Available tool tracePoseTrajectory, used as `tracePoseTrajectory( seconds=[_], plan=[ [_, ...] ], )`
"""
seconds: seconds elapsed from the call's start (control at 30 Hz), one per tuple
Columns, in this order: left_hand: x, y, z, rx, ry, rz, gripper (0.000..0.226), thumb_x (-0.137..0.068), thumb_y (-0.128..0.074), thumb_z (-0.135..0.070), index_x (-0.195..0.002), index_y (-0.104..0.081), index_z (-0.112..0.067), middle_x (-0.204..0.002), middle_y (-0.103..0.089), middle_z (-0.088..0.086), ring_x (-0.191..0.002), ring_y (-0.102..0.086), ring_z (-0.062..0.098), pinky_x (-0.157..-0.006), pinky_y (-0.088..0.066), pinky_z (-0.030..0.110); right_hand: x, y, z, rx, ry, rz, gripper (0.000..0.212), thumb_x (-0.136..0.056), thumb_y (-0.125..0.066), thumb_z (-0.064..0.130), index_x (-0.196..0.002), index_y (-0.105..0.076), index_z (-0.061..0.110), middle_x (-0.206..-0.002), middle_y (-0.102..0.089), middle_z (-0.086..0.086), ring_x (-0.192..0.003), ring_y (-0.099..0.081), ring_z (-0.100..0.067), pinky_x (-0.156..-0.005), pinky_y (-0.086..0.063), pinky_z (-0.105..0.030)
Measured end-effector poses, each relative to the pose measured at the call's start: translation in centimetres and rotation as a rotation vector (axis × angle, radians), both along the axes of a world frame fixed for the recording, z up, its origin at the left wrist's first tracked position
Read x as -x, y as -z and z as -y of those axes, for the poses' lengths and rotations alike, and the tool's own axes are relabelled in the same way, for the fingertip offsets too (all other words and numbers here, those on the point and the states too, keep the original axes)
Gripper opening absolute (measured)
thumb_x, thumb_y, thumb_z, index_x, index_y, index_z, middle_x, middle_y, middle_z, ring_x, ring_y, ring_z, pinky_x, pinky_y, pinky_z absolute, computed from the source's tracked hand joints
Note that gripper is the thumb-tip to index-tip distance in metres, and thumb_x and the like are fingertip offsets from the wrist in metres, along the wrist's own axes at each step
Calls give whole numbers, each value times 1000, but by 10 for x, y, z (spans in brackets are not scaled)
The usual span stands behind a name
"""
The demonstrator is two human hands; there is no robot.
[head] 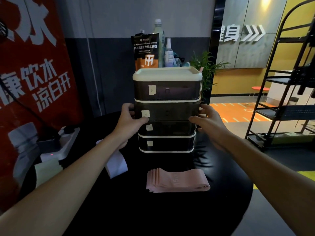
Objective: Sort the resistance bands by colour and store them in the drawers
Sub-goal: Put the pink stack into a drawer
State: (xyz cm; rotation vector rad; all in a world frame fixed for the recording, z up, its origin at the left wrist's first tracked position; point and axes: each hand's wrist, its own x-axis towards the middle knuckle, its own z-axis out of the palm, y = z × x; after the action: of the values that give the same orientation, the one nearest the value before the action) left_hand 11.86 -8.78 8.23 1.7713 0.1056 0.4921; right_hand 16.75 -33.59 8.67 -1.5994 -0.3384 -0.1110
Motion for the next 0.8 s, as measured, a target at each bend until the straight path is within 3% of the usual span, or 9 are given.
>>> tracePoseTrajectory(
  seconds=[0.07,0.13,0.33,0.47,0.57,0.8],
  plan=[
    [5,1,2,-27,-9,-2,64,-71,-79,-20,-123,-41,-26,-123,-54,5,-114,-60,21,-96,-55,45,3,2,0,19,-9,12,43,-85,-69,3,-115,-53,29,-118,-53,1,-100,-61,-12,-65,-45,-16],
    [9,3,3,-55,-28,17,64,-74,-79,-19,-125,-41,-27,-122,-54,6,-112,-60,20,-96,-55,43,7,3,1,23,-2,11,49,-84,-71,5,-123,-50,26,-126,-50,-3,-105,-61,-15,-69,-46,-20],
    [28,5,4,-74,-39,49,59,-83,-75,-11,-131,-41,-21,-114,-58,5,-105,-64,21,-93,-56,44,29,4,10,1,-6,49,44,-88,-65,2,-117,-46,28,-102,-51,10,-93,-62,-9,-67,-46,-17],
    [44,5,7,-62,-32,81,55,-85,-74,-9,-127,-42,-23,-110,-57,-1,-102,-64,17,-90,-56,38,42,6,14,-1,28,51,46,-86,-66,0,-122,-48,23,-102,-52,8,-89,-63,-8,-77,-51,-26],
    [55,6,10,-74,-37,101,55,-85,-74,-9,-126,-41,-25,-110,-56,-4,-102,-62,11,-89,-53,31,51,6,16,6,35,68,48,-86,-66,0,-123,-47,24,-105,-53,5,-89,-63,-7,-75,-51,-25],
    [73,4,10,-88,-26,72,66,-88,-72,-11,-142,-36,-21,-122,-54,-5,-110,-59,8,-92,-53,33,67,6,19,38,35,89,50,-86,-65,-2,-124,-46,25,-105,-54,2,-90,-62,-10,-74,-49,-26]
  ],
)
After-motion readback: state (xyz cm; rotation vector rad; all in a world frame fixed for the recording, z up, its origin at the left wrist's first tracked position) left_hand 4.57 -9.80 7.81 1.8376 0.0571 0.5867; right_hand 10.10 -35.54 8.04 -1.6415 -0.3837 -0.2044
